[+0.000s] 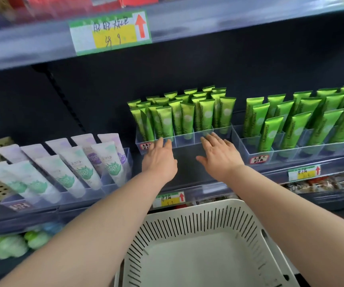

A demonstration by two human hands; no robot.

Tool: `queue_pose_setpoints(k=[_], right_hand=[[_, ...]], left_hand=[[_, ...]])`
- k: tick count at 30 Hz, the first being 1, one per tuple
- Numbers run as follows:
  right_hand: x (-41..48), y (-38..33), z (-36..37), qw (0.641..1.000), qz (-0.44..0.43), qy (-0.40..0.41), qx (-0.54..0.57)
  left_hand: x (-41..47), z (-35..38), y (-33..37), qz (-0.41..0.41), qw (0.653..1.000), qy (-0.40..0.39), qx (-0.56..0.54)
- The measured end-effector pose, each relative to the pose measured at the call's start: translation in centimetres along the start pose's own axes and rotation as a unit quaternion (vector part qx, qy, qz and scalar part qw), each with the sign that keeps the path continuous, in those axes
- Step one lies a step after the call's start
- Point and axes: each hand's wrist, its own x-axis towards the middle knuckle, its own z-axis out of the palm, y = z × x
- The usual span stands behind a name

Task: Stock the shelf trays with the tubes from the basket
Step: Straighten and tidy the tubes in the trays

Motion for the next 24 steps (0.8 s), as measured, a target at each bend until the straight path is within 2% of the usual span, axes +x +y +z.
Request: queue_pose_setpoints(k=[10,24], right_hand=[[3.8,1.6,0.9,0.997,0.073,-0.032,-0.002],[4.7,1.0,1.0,0.997,0.063,-0.029,-0.034]], left_hand=[[3.2,0.9,-0.4,0.023,0.997,0.011,0.067],[3.9,2.2,-1.0,0.042,0.982,0.031,0.18]])
